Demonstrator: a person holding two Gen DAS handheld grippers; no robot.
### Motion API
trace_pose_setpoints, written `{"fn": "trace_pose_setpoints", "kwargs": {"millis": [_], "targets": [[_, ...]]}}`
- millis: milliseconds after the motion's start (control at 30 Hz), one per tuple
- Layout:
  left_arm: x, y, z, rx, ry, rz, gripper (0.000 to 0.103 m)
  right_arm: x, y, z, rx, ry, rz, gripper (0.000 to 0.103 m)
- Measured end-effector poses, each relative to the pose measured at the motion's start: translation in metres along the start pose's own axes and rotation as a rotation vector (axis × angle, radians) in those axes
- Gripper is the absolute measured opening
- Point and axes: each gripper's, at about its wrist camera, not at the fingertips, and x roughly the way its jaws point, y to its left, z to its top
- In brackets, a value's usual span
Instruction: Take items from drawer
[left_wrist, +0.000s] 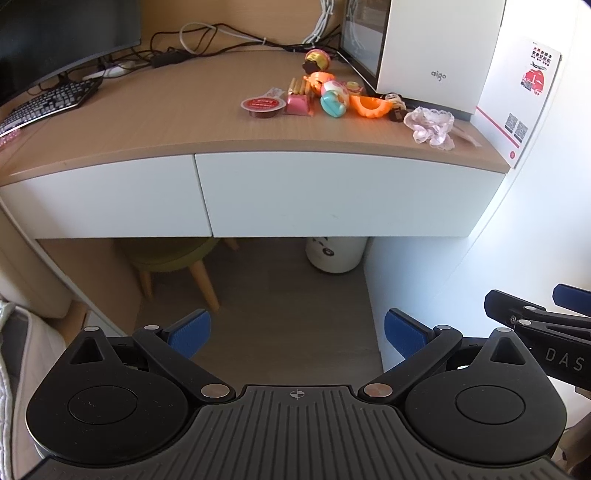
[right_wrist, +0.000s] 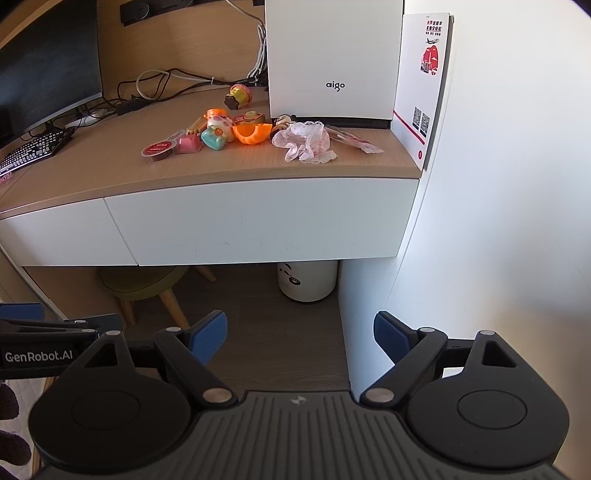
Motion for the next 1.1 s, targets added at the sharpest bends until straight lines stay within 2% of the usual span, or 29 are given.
{"fn": "trace_pose_setpoints", "kwargs": {"millis": [467, 533, 667, 700, 733, 800, 900, 967, 1000, 1033, 1100], "targets": [[0.001, 0.0, -0.002, -0.014, 0.014, -0.009, 0.103, 0.001, -0.001, -0.003, 0.0, 0.005, 0.006, 0.088], [0.001, 0.002, -0.002, -0.023, 0.016, -0.021, 0.103, 0.001, -0.001, -0.003, 0.001, 0.006, 0.006, 0.088], [-0.001, 0.004, -0.002, -0.044, 0.004, -0.091, 0.1, 0.001, -0.002, -0.003, 0.005, 0.005, 0.005, 0.088], [-0.001, 0.003, -0.002, -0.037, 0.004, -0.102, 0.085, 0.0, -0.002, -0.004, 0.007, 0.004, 0.005, 0.088], [0.0, 0.003, -0.002, -0.036, 0.006, -0.111, 0.049, 0.001, -0.003, -0.003, 0.01, 0.004, 0.006, 0.088], [0.003, 0.006, -0.002, -0.054, 0.021, -0.118, 0.012, 0.0, -0.003, -0.002, 0.015, 0.001, 0.008, 0.088], [0.004, 0.008, -0.001, -0.05, 0.011, -0.136, 0.014, -0.002, -0.004, 0.0, 0.02, -0.007, 0.004, 0.088], [-0.001, 0.008, 0.0, -0.053, -0.025, -0.14, 0.014, -0.002, -0.005, 0.002, 0.025, -0.009, 0.006, 0.088], [-0.004, 0.008, 0.001, -0.057, -0.048, -0.111, 0.015, -0.002, -0.005, 0.003, 0.027, -0.01, 0.008, 0.088], [-0.008, 0.005, 0.001, -0.047, -0.07, -0.051, 0.015, -0.002, -0.005, 0.004, 0.029, -0.013, 0.01, 0.088], [-0.009, -0.006, 0.002, 0.037, -0.108, 0.09, 0.014, -0.004, -0.006, 0.006, 0.036, -0.024, 0.02, 0.088]]}}
